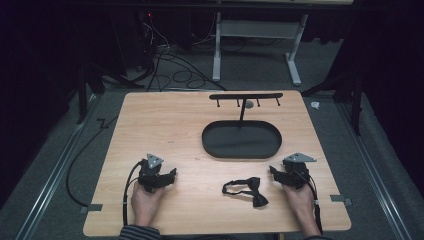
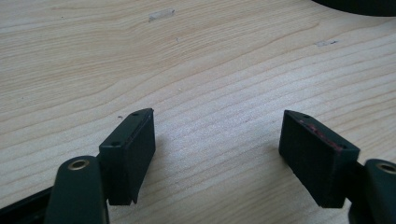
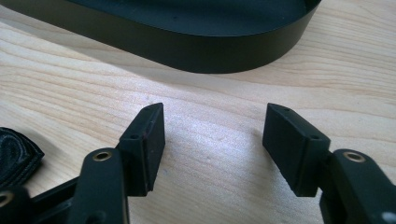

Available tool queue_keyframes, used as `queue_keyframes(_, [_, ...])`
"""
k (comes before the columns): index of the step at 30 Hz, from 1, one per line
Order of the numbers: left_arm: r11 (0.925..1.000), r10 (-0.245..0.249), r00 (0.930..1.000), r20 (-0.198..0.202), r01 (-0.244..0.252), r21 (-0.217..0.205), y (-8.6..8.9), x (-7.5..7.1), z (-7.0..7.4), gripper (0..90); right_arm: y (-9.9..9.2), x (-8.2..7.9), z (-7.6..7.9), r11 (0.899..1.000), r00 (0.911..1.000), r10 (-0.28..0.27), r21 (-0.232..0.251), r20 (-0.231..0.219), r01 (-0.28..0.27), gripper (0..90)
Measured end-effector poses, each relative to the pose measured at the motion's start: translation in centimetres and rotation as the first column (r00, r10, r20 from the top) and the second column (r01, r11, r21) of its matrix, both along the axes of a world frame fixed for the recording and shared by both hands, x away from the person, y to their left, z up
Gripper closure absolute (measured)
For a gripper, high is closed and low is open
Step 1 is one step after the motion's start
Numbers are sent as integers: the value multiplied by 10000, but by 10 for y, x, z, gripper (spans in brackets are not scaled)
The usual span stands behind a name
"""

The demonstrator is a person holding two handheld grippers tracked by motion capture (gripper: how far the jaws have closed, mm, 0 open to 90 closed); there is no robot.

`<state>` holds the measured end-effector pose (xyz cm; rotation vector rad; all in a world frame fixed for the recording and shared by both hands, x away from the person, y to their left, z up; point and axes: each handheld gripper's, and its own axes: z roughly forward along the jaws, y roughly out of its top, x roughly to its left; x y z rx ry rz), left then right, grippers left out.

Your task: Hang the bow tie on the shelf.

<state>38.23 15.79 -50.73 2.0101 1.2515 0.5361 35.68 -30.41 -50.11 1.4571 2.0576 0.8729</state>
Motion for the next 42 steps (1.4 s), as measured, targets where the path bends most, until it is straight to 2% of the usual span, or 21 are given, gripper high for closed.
queue_keyframes(3, [10000,0,10000,0,0,6,0,0,0,276,1,1,3,10000,9998,21,-1,-203,-21,455])
queue_keyframes(8, [10000,-1,10000,1,1,6,0,0,0,275,1,1,5,9996,9997,106,248,-227,-100,476])
queue_keyframes(16, [10000,-3,10000,-1,3,4,0,0,0,275,4,-7,15,9971,9990,452,616,24,-452,511])
queue_keyframes(24, [10000,-2,10000,3,2,10,0,0,0,275,11,-13,22,9934,9963,835,766,201,-848,536])
queue_keyframes(28, [10000,4,10000,2,-4,3,0,0,0,275,15,-17,26,9898,9935,1105,873,257,-1124,553])
queue_keyframes(30, [10000,2,10000,0,-2,7,0,0,0,275,18,-19,28,9882,9920,1183,926,436,-1220,565])
queue_keyframes(35, [10000,-5,10000,-10,5,18,0,0,0,275,24,-21,32,9834,9884,1468,1020,394,-1501,575])
queue_keyframes(42, [10000,-2,10000,-8,2,16,0,0,0,275,40,-25,37,9707,9765,2112,1080,434,-2148,574])
